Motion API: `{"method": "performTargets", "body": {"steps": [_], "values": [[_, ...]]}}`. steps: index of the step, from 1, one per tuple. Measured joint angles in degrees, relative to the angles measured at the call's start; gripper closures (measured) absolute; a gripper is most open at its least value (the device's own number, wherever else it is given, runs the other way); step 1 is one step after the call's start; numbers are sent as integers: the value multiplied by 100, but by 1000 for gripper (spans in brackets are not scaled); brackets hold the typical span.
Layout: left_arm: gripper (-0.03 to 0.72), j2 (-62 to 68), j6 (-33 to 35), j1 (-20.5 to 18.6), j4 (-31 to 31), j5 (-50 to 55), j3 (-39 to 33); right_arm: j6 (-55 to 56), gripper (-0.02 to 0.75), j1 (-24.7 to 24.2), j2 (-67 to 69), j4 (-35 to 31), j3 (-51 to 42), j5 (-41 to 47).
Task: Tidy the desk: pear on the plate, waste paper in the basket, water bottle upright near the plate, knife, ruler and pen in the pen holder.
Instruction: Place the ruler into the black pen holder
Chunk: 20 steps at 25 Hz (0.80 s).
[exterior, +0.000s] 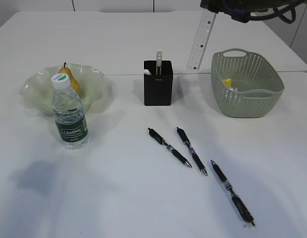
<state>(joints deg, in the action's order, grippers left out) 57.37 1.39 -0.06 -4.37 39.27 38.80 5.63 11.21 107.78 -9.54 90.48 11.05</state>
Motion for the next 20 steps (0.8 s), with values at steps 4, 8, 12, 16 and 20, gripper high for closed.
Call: {"method": "performTargets", "body": {"steps": [4,8,12,16,20], "values": [[294,0,0,0,0,0,0,-174,466,0,149,-9,147,-403],[294,0,0,6,0,0,0,-196,466,54,523,-9,572,-427],[294,0,0,0,0,0,0,-196,466,196,871,-9,1084,-439],[294,0,0,6,0,0,0,-196,466,401,1220,-9,1486,-440],[294,0,0,6,0,0,0,-196,466,541,1500,1,1690,-570]]}}
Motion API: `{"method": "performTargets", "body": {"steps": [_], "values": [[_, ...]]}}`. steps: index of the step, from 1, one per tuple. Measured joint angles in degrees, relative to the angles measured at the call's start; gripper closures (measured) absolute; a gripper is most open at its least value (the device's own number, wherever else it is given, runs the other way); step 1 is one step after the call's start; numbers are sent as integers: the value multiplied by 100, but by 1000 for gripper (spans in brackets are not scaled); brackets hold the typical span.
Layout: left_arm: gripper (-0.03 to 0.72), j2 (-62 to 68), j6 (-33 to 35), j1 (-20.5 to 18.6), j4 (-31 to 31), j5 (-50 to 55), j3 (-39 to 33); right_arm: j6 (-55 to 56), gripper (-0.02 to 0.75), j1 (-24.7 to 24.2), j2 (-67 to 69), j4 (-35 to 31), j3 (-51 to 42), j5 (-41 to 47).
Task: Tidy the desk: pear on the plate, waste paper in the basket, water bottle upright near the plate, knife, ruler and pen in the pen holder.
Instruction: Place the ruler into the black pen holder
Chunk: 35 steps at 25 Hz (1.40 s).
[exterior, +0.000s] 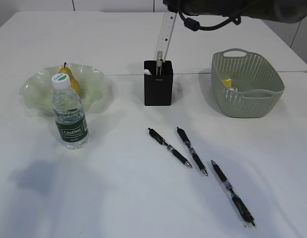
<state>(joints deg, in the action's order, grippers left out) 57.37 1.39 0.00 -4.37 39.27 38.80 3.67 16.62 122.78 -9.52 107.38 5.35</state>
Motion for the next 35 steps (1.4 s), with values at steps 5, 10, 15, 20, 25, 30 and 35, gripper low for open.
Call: {"method": "performTargets", "body": {"steps": [5,10,15,20,25,30,35], "values": [[294,0,0,0,0,0,0,0,466,24,281,11,266,-47],[294,0,0,0,0,0,0,0,466,24,504,11,354,-168],[294,0,0,-6,0,0,0,0,466,24,628,11,382,-217],[294,0,0,0,0,10,0,0,466,24,830,11,381,-253],[294,0,0,-6,0,10,0,0,466,24,934,11,381,-262],[294,0,0,0,0,10,0,0,453,24,934,11,381,-275],[290,0,0,-6,0,10,0,-4,430,24,934,11,381,-275]]}}
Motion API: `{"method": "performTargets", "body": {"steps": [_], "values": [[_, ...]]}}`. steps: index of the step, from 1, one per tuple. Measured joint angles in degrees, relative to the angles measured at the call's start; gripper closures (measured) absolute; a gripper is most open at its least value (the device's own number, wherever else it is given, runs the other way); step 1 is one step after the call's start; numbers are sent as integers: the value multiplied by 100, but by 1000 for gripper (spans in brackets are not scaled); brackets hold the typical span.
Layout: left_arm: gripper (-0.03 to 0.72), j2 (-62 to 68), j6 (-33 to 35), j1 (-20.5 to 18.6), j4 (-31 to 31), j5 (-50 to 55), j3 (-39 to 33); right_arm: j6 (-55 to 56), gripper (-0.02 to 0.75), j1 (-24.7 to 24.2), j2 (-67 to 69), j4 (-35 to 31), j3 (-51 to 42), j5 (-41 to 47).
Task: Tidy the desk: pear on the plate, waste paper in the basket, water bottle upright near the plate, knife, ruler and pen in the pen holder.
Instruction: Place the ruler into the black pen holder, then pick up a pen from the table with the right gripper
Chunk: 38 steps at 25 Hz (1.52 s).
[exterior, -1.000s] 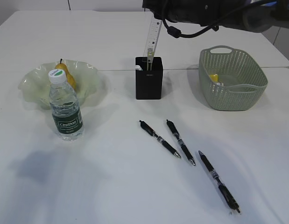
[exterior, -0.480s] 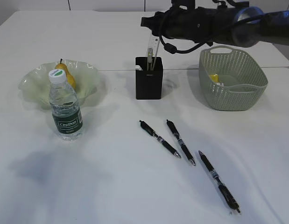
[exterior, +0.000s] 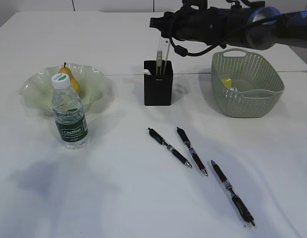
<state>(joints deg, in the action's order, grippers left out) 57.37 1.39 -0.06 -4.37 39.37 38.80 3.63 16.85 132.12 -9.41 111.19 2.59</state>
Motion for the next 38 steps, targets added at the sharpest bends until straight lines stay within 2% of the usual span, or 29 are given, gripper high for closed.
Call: {"method": "performTargets", "body": {"steps": [5,22,28,34,38], "values": [[293,0,0,0,0,41,0,0,409,0,0,0,0,145],[293,0,0,6,0,45,0,-307,401,0,-729,10,0,1709],[293,0,0,0,0,74,0,-483,401,-21,-1288,19,0,2836],[294,0,0,0,10,205,0,-608,401,-21,-1985,106,0,4590],[294,-10,0,0,30,557,0,-616,401,-21,-2512,367,0,5412]]}}
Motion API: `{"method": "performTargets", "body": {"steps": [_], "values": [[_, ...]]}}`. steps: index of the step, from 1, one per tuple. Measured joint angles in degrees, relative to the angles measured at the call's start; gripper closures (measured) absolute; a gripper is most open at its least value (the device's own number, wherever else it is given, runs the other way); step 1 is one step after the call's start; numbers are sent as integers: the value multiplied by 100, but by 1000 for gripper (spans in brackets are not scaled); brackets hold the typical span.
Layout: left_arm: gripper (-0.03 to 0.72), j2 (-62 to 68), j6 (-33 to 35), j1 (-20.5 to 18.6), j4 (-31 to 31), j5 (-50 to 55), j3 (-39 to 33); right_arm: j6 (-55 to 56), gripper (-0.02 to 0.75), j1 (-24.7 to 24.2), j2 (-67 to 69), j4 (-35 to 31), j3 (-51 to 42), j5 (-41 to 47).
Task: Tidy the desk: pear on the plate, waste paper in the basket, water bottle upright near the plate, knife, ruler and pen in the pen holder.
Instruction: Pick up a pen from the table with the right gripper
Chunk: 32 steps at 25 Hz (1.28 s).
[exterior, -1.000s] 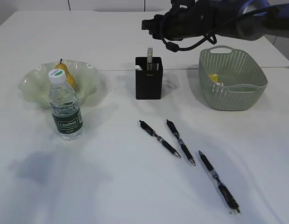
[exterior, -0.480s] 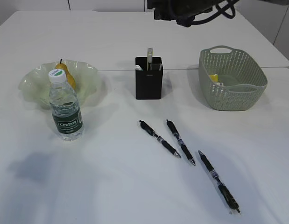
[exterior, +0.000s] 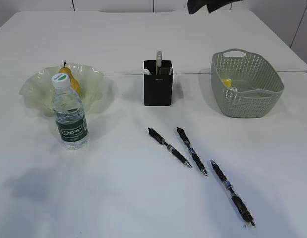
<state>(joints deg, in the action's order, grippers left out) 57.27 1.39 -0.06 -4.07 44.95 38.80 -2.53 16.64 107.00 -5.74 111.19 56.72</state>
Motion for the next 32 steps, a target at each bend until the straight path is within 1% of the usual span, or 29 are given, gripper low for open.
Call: {"method": "performTargets", "body": {"steps": [4,10,14,18,22,27,32], "values": [[294,-266,0,0,113,192,0,-5,401,0,-574,205,-192,314],[294,-651,0,0,209,393,0,-5,401,0,-1380,427,-1181,473],[294,-685,0,6,218,412,0,-5,401,0,-1507,441,-1755,581],[294,-685,0,0,181,425,0,-5,401,53,-1517,373,-2132,580],[294,-685,0,6,-53,434,0,-5,401,279,-1324,362,-2254,527],[294,-685,-3,6,-149,434,0,-5,401,570,-651,362,-2254,433],[294,-685,-3,0,-186,434,0,30,401,593,115,401,-2126,433]]}}
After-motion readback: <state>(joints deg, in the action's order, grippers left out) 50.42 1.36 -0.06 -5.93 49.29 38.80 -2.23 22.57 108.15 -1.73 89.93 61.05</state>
